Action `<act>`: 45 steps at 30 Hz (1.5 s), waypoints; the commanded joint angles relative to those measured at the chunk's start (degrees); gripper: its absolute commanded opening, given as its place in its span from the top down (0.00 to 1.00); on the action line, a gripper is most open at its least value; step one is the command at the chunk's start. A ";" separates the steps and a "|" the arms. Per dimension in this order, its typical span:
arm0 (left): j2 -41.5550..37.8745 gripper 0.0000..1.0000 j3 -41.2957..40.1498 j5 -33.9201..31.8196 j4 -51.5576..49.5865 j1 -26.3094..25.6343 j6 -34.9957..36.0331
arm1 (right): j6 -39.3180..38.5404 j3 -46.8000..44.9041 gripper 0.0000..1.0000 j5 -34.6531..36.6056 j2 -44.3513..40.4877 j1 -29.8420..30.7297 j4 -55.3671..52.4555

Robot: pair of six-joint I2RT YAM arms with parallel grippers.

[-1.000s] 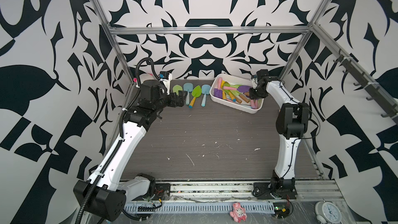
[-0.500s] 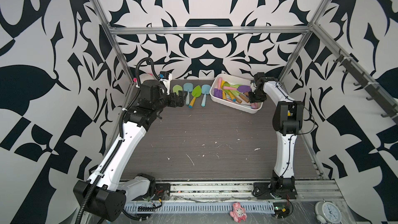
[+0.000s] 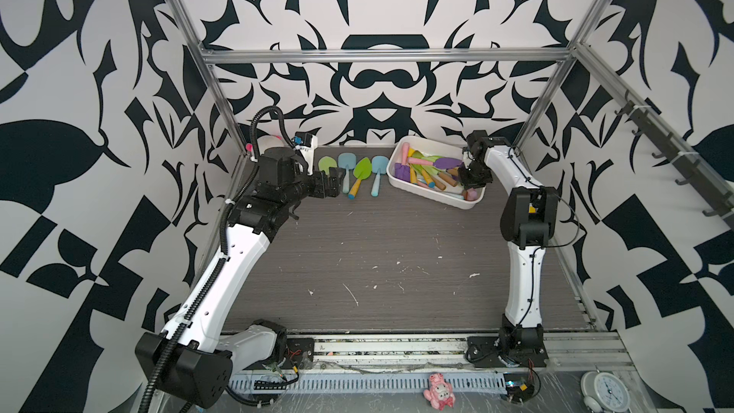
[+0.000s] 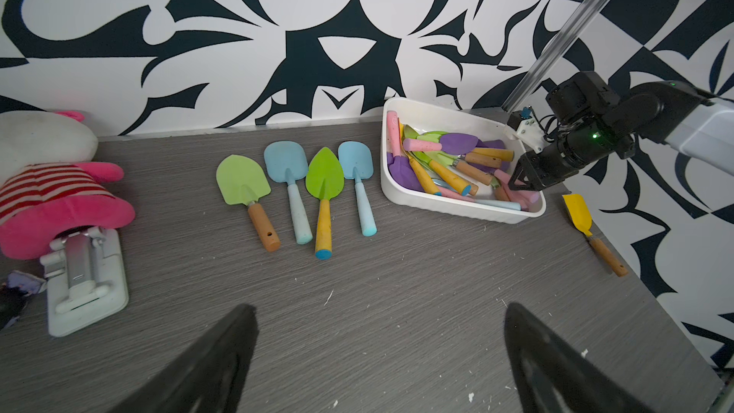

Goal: Take the shovel out of the storage box
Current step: Pick up the shovel from the storage box.

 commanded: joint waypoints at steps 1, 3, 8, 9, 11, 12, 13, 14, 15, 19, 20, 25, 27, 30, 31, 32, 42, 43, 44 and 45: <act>0.08 0.01 -0.98 0.64 -0.56 0.13 -0.29 | -0.86 3.59 1.00 0.06 -3.63 0.19 -6.50; 0.08 0.01 -1.13 0.63 -0.32 0.13 -0.25 | -0.95 4.28 1.00 0.07 -4.15 0.12 -9.33; -0.09 0.01 -1.41 0.78 0.10 0.13 -0.23 | -1.22 3.31 1.00 0.49 -6.73 0.09 -15.13; -0.16 0.01 -1.50 0.85 0.19 0.15 -0.22 | -1.30 2.60 1.00 0.58 -7.41 0.06 -15.72; -0.13 0.01 -1.68 0.86 0.39 0.13 -0.18 | -1.22 1.01 1.00 0.37 -9.06 -0.06 -16.59; -0.11 0.01 -1.74 0.86 0.41 0.18 -0.23 | -1.10 0.02 1.00 0.32 -9.87 -0.05 -16.81; -0.12 0.01 -1.84 0.86 0.63 0.13 -0.28 | -0.96 -1.02 1.00 0.37 -11.18 -0.14 -16.75; -0.03 0.00 -1.87 0.79 0.73 0.13 -0.24 | -0.88 -1.89 1.00 0.41 -12.34 -0.24 -16.63; -0.03 0.01 -1.94 0.85 0.96 0.13 -0.22 | -0.64 -2.65 1.00 0.41 -13.12 -0.31 -16.55; 0.19 0.01 -1.82 0.95 1.52 0.13 -0.18 | -0.50 -5.19 1.00 0.49 -16.89 -0.77 -16.61; 0.24 0.01 -1.85 1.00 1.70 0.13 -0.22 | -0.52 -5.74 1.00 0.50 -17.70 -0.94 -16.77; 0.60 0.01 -1.91 1.09 2.14 0.13 -0.05 | -0.34 -10.29 1.00 -0.21 -22.46 -1.71 -16.06; 0.62 0.01 -1.90 1.10 2.49 0.14 -0.05 | -0.27 -11.96 1.00 -0.64 -23.81 -2.12 -15.76; 0.89 0.01 -1.69 1.27 2.84 0.13 0.02 | -0.25 -14.60 1.00 -0.82 -26.11 -2.51 -14.22; 1.08 0.00 -1.52 1.31 2.94 0.13 0.02 | -0.17 -15.59 1.00 -0.81 -27.13 -2.63 -13.56; 1.13 0.01 -1.42 1.46 2.94 0.13 0.11 | -0.10 -16.23 1.00 -0.88 -28.18 -2.95 -12.93; 2.28 0.01 -0.53 2.60 3.56 0.16 0.14 | 1.36 -28.54 1.00 -5.78 -39.29 -8.78 -1.79; 2.28 0.01 -0.52 2.72 3.66 0.13 0.14 | 1.79 -30.14 1.00 -7.22 -40.69 -9.83 -0.30; 2.44 0.01 -0.60 2.85 3.84 0.13 0.11 | 2.18 -31.77 1.00 -8.88 -41.82 -10.90 1.12; 2.52 0.01 -0.70 3.01 4.03 0.13 0.15 | 2.33 -33.08 1.00 -10.29 -42.61 -11.84 2.22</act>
